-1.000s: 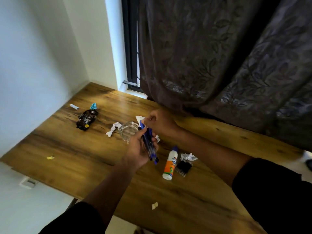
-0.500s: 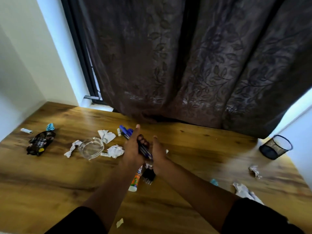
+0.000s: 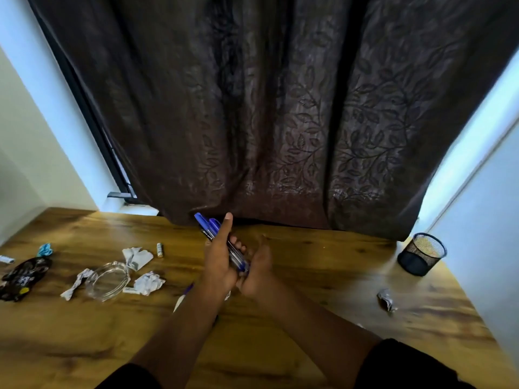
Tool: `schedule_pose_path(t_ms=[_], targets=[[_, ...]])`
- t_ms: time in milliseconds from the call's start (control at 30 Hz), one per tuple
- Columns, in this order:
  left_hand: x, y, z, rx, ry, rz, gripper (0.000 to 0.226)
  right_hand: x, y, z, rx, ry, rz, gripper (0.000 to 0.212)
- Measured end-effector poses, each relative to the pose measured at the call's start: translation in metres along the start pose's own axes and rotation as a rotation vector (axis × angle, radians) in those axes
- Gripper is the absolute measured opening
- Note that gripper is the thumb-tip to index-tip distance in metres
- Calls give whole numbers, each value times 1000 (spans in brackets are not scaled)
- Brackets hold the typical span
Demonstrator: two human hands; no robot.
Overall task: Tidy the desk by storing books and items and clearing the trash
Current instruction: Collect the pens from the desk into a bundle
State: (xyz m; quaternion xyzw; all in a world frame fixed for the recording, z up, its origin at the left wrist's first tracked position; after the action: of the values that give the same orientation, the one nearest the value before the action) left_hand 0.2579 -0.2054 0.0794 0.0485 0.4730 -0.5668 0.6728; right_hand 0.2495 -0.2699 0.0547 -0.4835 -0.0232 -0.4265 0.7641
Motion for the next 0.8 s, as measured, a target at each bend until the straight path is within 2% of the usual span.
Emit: schedule_pose_path(t_ms=[67, 100, 200, 267, 367, 400, 500, 600, 700, 800], targets=[[7, -2, 11, 13, 36, 17, 38, 12, -1, -1, 23, 1, -11, 59], [11, -4, 16, 17, 63, 28, 36, 20, 6, -3, 35, -65, -75, 54], [24, -7, 32, 26, 120, 45, 33, 37, 5, 4, 105, -238, -135, 19], [32, -7, 45, 54, 145, 32, 39, 52, 0, -1, 99, -321, -227, 25], [44, -4, 57, 87, 200, 17, 47, 61, 14, -32, 9, -135, -98, 55], [48, -3, 61, 101, 220, 15, 47, 69, 14, -37, 27, -170, -103, 63], [62, -2, 73, 172, 306, 39, 36, 111, 7, -47, 88, -392, -301, 70], [79, -7, 87, 248, 474, 81, 20, 160, -1, -51, 87, -560, -530, 60], [97, -12, 100, 248, 722, 141, 25, 205, -25, -46, 133, -934, -905, 57], [120, -14, 114, 287, 885, 172, 25, 229, -39, -51, 91, -1376, -1100, 45]])
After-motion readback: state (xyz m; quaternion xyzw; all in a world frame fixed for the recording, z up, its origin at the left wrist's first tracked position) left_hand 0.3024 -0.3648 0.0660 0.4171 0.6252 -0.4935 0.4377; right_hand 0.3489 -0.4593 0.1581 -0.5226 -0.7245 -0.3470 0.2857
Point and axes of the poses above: each hand's wrist, its own y-axis towards the middle knuckle, its own z-axis out of the palm, x = y × z, the point moved 8 cm from there along y, towards the middle knuckle, and after that the axes turned 9 degrees about -x, right-handed, at the moved point
